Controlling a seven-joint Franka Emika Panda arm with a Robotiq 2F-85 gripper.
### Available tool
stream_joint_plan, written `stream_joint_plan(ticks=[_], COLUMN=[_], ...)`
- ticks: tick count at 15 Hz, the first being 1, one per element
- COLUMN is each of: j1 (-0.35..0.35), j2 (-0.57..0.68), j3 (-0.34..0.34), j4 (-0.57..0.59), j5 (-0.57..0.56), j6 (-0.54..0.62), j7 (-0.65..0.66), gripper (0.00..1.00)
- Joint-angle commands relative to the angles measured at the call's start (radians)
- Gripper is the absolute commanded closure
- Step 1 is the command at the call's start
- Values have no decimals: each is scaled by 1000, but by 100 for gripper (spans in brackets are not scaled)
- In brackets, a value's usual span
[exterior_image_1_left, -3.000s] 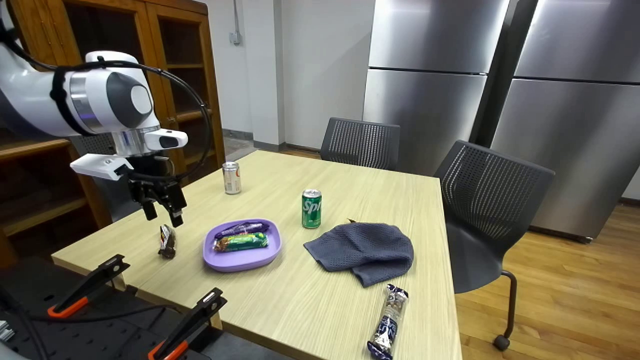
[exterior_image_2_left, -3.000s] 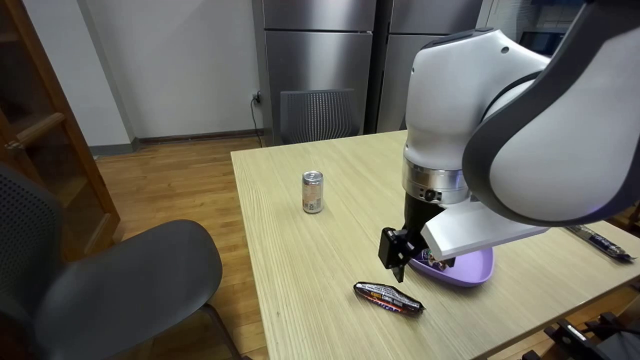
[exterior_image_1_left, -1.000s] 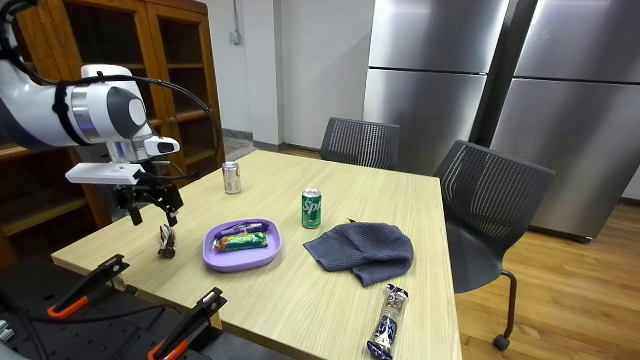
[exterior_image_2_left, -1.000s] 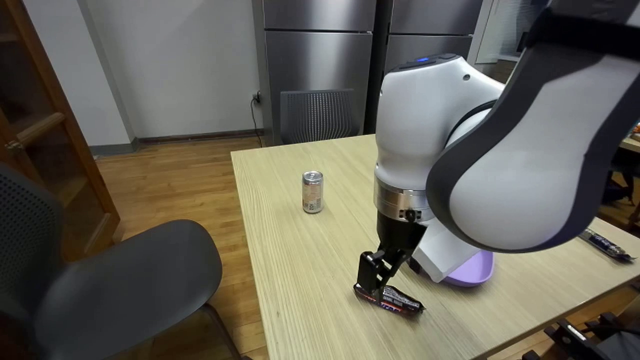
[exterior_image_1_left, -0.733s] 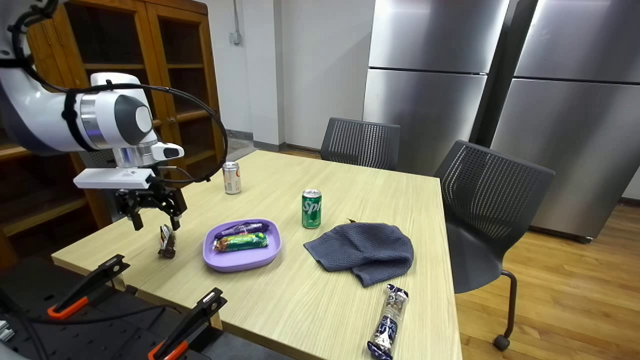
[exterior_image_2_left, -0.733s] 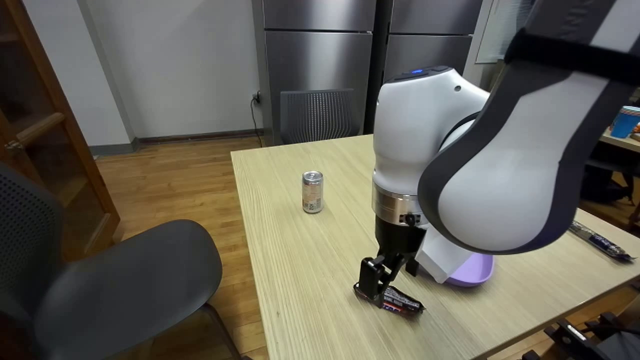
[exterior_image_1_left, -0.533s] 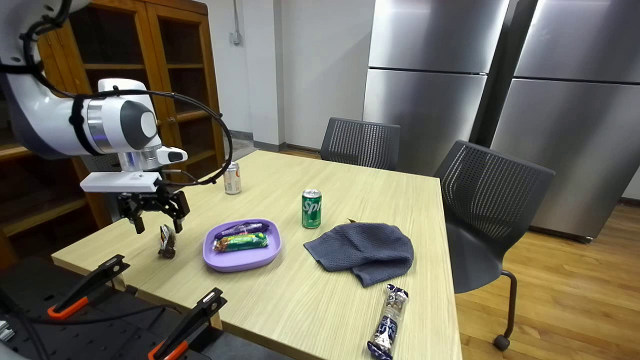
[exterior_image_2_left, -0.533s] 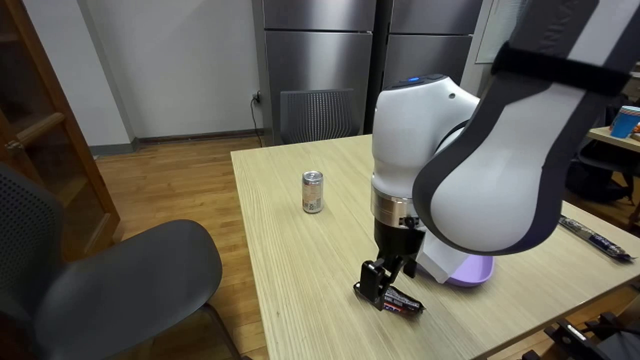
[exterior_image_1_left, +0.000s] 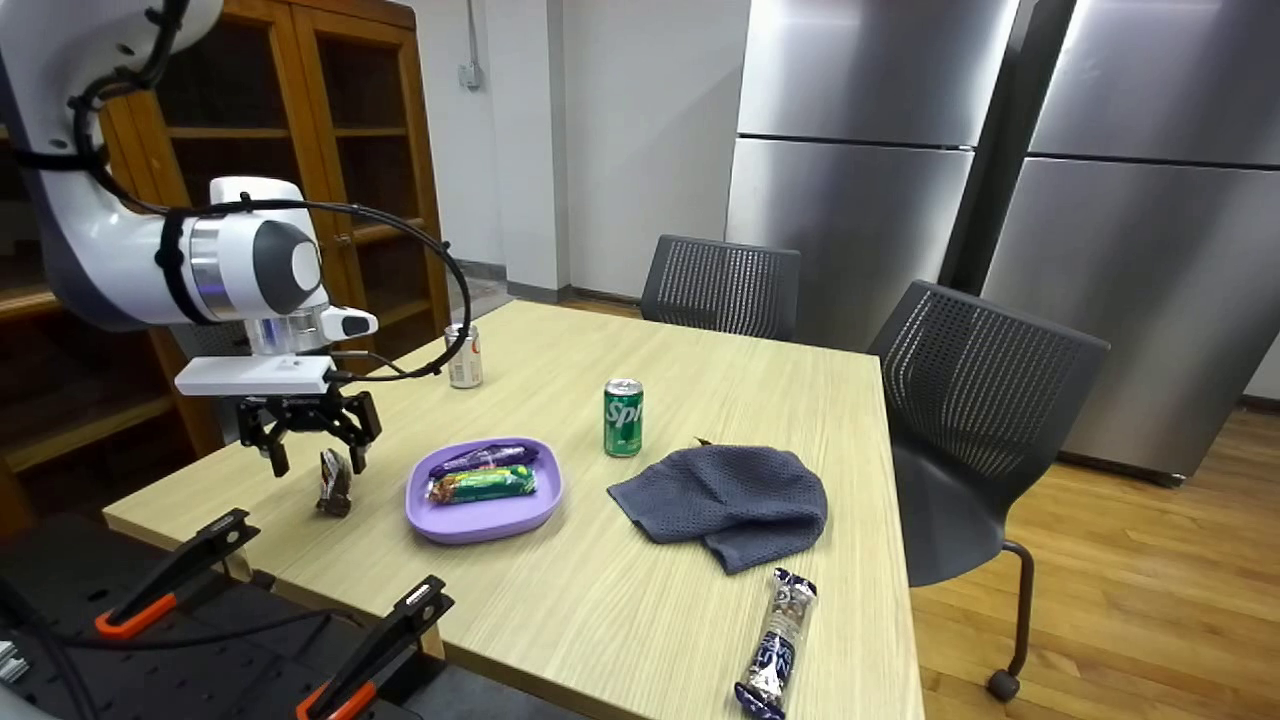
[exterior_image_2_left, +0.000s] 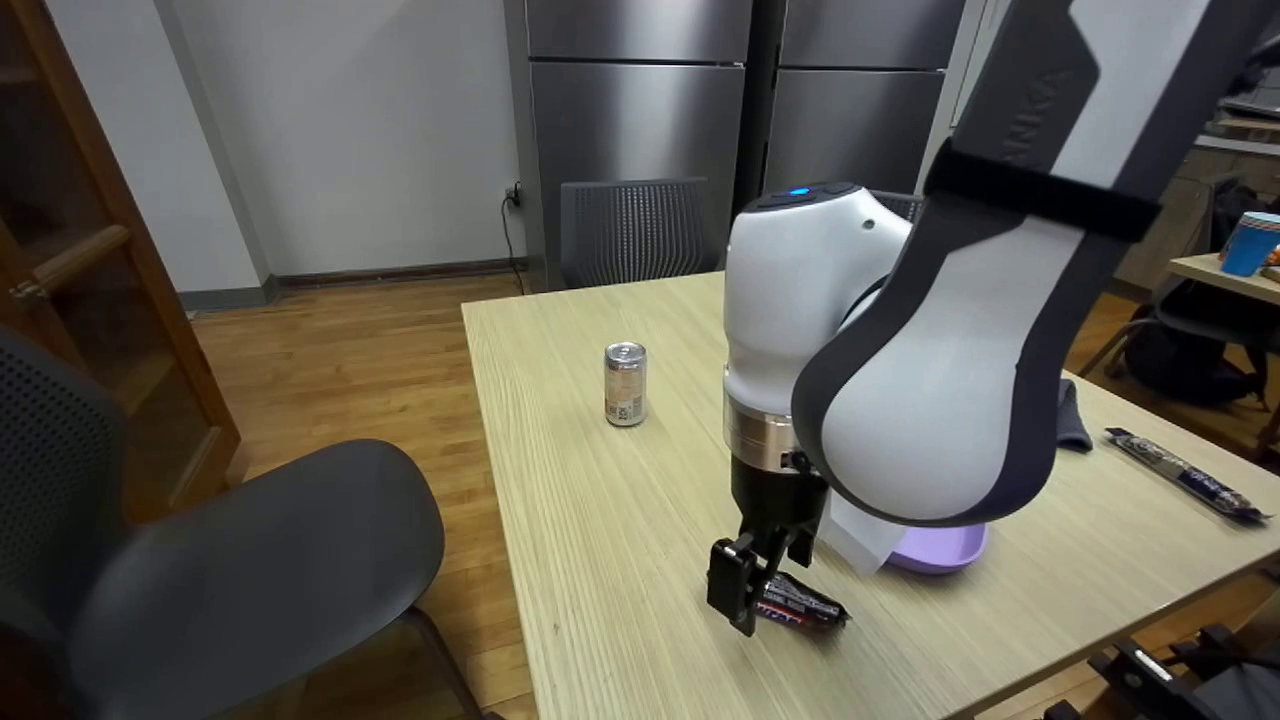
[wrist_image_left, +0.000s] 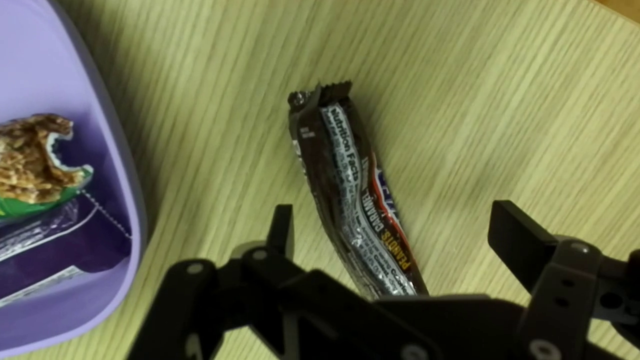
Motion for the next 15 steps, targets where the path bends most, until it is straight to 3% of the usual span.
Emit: stream_joint_plan(ticks=[1,13,14,15], j1=[-26,-32,-33,-33], j2=[19,53,54,54], j3=[23,23,23,22], j4=[37,68,70,71], j5=[-2,3,3,3], j6=[-37,-54,-56,-56], j7=[-36,-37,-37,-36], gripper=[0,0,7,26])
